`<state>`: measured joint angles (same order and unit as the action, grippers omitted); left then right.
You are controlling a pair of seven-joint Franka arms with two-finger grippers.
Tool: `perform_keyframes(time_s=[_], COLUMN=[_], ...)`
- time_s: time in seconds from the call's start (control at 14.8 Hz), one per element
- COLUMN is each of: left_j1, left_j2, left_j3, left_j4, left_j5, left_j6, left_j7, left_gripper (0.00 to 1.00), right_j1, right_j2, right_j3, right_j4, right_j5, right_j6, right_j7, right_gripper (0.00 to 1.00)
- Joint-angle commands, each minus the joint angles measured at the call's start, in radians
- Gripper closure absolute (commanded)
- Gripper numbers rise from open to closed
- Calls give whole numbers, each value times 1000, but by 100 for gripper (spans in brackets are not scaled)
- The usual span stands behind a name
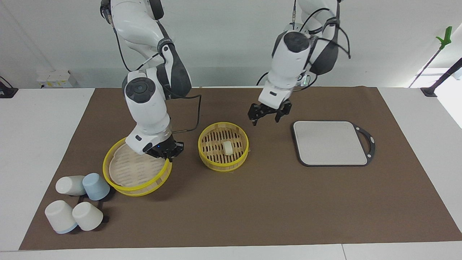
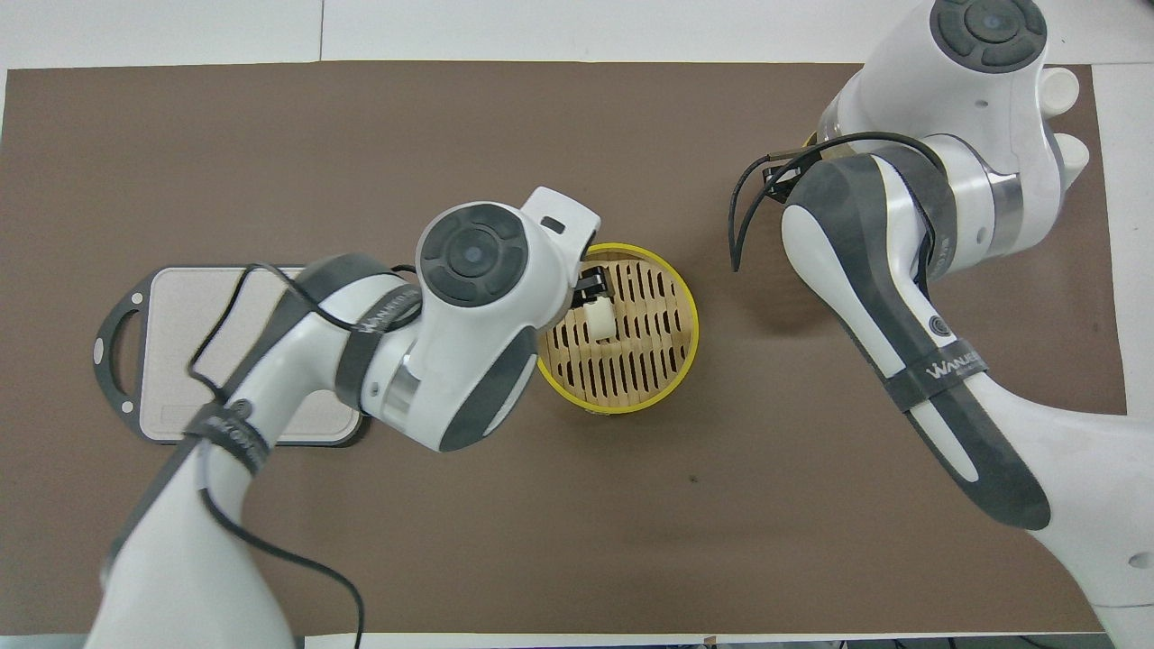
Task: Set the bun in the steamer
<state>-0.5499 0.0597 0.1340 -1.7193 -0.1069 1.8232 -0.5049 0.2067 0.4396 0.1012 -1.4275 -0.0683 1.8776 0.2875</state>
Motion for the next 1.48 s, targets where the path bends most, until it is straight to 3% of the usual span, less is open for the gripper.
perform_keyframes(time_s=[0.0,0.27,0.54,0.94,1.41], left_j1=[149,297,406,424,410], left_j2=[-93,-133,-153,-152,-135], left_j3=[-10,-5,-5,-5,-14], left_j4=[-31,-28,-22,7,43], left_j5=[6,18,49,92,105], left_j6=[-100,-165,-191,-222,-234], left_j7=[199,374,522,548,539], left_gripper=[0,0,0,0,0], right_j1=[111,250,371,444,427], right_j2=[-42,-33,88,149,149], right_j3=[2,2,0,0,0], right_j4=[-33,-10,133,154,141], right_j5=[-16,-2,-8,-16,-18], right_j6=[8,6,1,24,64], right_j7=[187,350,515,564,556], right_gripper=[100,100,100,100,100])
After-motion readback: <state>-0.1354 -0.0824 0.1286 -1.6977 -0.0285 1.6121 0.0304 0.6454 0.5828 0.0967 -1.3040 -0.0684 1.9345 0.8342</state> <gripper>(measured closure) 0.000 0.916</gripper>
